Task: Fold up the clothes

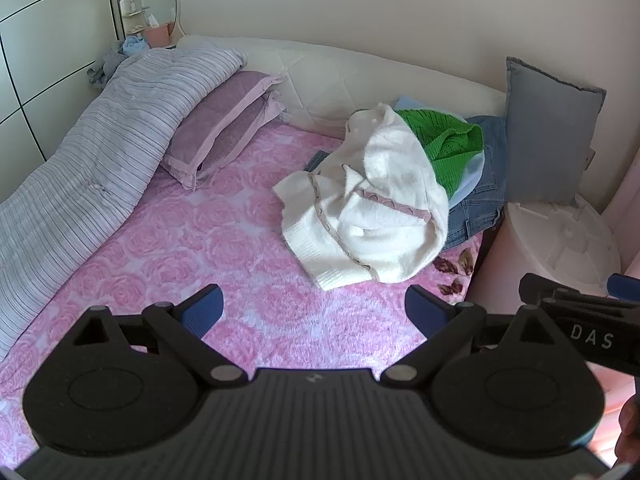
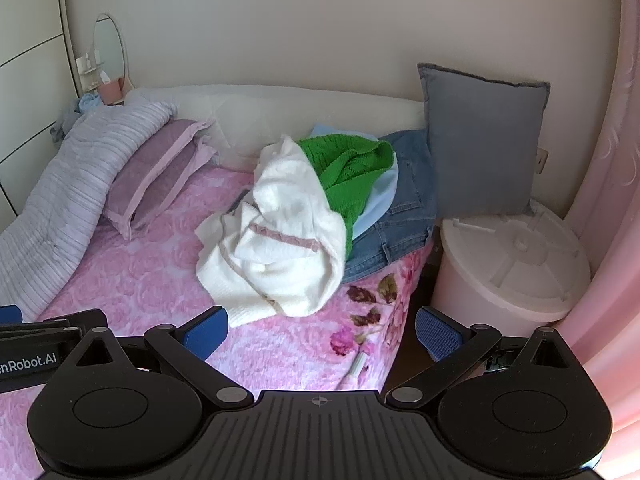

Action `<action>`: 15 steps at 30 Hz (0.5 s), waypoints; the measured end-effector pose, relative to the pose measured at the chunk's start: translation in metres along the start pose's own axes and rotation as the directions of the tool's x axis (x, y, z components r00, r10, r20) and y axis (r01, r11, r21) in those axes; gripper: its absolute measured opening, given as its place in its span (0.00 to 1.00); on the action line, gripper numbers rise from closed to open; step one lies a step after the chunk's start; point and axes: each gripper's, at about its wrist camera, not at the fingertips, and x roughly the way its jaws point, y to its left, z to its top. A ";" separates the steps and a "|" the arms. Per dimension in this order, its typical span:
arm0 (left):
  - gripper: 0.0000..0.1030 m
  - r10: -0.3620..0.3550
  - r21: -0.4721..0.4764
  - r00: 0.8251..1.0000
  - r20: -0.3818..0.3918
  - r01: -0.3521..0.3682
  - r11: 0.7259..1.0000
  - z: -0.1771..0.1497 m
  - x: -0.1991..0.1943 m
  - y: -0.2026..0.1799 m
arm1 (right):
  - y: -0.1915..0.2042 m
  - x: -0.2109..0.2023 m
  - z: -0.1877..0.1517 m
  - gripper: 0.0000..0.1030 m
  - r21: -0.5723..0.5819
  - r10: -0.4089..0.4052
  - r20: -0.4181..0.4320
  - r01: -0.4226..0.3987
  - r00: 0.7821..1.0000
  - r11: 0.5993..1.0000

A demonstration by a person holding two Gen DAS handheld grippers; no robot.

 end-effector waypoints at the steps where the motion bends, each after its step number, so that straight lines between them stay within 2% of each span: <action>1: 0.93 0.000 0.001 1.000 0.000 0.000 1.000 0.000 0.000 0.000 | 0.000 0.000 0.000 1.00 0.000 0.000 0.001 0.000 1.000 1.000; 15: 0.93 -0.001 0.001 1.000 0.004 0.001 1.000 0.004 0.002 0.006 | 0.003 0.000 0.002 1.00 0.002 0.004 0.008 -0.004 1.000 1.000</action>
